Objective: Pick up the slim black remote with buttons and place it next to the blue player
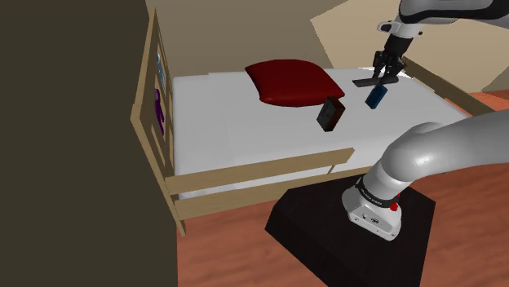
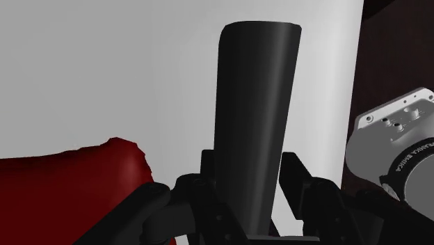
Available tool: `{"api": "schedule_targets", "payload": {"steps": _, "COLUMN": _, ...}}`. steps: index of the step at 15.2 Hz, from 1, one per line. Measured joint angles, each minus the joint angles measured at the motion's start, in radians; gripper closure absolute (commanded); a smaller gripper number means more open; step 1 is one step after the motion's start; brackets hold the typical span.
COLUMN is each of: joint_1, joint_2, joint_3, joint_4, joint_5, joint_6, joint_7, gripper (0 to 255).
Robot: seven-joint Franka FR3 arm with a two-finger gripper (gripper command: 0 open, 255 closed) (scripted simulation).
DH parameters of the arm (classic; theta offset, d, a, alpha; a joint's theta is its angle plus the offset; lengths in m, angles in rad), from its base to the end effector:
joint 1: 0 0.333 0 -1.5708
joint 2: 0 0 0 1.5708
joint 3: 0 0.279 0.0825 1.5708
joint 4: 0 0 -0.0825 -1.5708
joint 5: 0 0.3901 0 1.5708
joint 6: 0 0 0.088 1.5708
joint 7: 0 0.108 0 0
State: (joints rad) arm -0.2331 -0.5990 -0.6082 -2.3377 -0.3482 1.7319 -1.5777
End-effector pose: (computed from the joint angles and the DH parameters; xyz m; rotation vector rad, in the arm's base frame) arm 0.2460 -0.3407 0.4688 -2.7600 -1.3485 0.0674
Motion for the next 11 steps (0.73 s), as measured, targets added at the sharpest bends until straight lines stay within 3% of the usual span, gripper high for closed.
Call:
{"api": "schedule_targets", "payload": {"steps": 4, "joint_1": -0.011, "joint_2": 0.034, "joint_3": -0.07, "joint_4": 0.047, "joint_5": -0.022, "joint_6": 0.004, "joint_7": -0.081, "gripper": 255}}
{"api": "schedule_targets", "payload": {"steps": 11, "joint_1": -0.012, "joint_2": 0.055, "joint_3": -0.107, "joint_4": -0.018, "joint_5": -0.038, "joint_6": 0.093, "joint_7": -0.085, "gripper": 255}}
